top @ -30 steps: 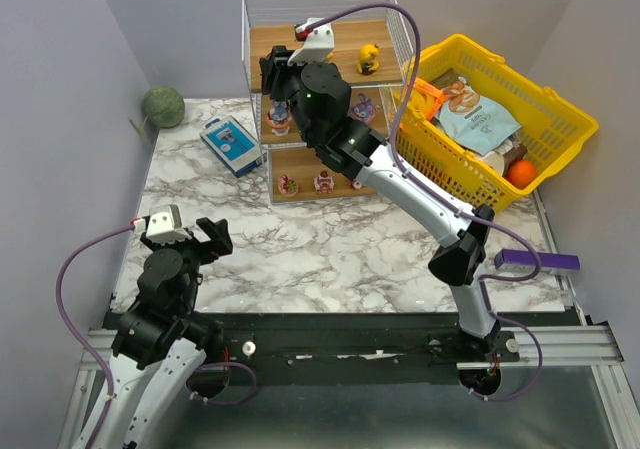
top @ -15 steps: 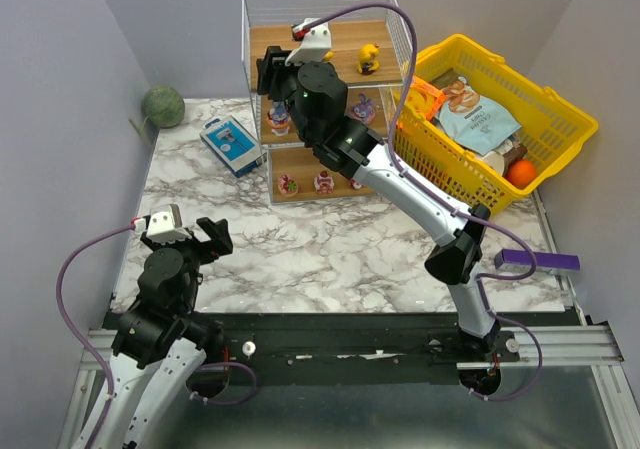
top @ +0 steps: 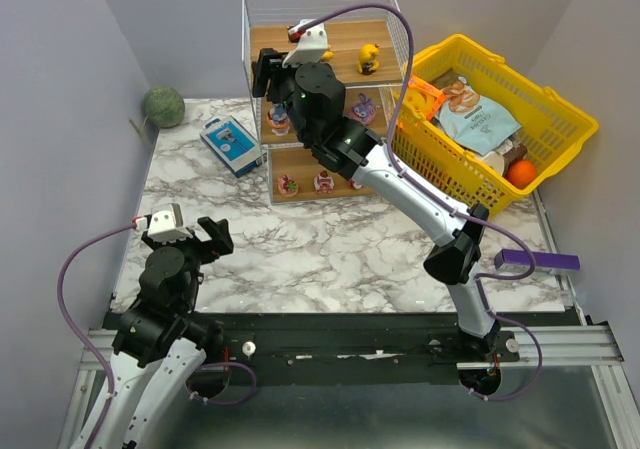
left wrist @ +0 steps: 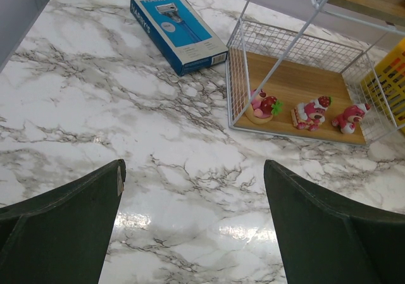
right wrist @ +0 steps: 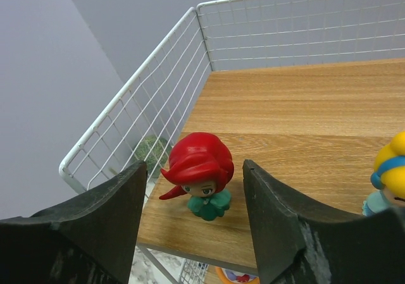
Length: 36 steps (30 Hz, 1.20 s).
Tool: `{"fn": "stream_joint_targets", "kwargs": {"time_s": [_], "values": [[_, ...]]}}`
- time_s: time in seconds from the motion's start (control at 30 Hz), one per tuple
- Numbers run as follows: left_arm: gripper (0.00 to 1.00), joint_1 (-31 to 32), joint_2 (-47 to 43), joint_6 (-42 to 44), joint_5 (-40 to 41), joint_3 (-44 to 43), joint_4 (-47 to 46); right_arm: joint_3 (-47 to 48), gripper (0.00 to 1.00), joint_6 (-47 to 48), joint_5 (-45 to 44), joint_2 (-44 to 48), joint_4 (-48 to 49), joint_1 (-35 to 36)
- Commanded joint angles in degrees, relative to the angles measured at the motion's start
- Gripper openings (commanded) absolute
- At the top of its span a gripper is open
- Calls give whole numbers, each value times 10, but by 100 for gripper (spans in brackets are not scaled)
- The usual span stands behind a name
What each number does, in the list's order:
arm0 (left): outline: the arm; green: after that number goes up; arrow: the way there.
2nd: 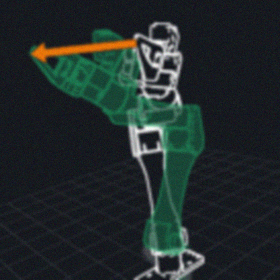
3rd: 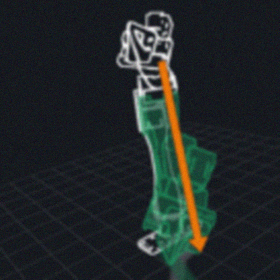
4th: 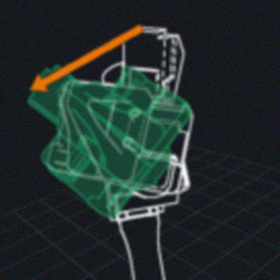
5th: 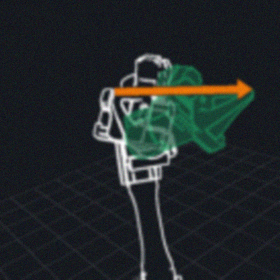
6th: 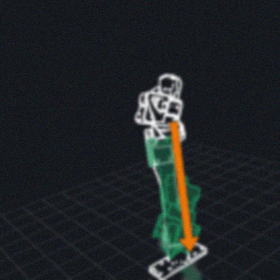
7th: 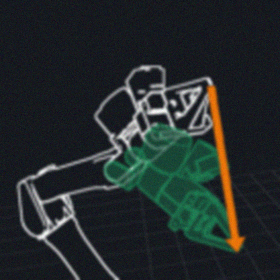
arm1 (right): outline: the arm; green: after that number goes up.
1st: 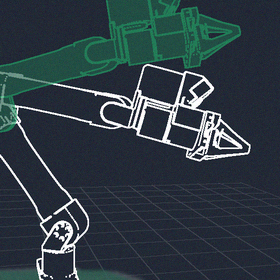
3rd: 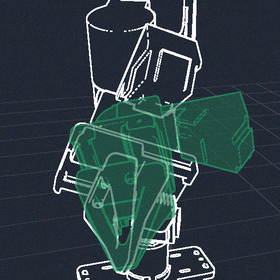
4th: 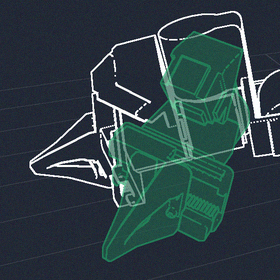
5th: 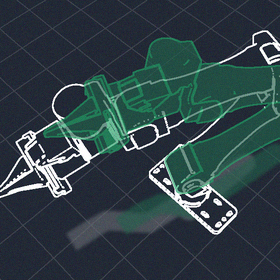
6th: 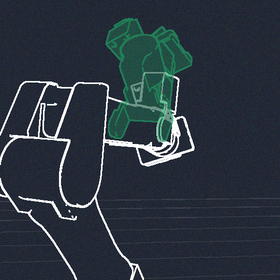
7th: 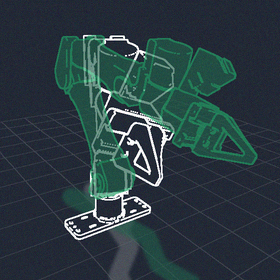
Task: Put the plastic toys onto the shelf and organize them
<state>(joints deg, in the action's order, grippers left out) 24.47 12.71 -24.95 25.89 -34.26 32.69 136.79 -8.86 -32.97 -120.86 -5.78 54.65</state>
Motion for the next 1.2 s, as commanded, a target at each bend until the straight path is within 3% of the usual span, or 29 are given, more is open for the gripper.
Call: {"fn": "stream_joint_targets", "kwargs": {"time_s": [0.0,0.9,1.07,1.17], "values": [[99,-3,2,0,-2,-5,-6,17,71,10,-15,-6,-16,-2],[99,-3,6,1,-5,-5,-6,-42,75,26,18,112,-11,-1],[99,-3,6,-5,-10,-5,-11,-138,75,3,31,214,-13,-2],[99,-3,15,-38,7,-16,-2,-273,76,-12,36,305,-16,-1]]}}
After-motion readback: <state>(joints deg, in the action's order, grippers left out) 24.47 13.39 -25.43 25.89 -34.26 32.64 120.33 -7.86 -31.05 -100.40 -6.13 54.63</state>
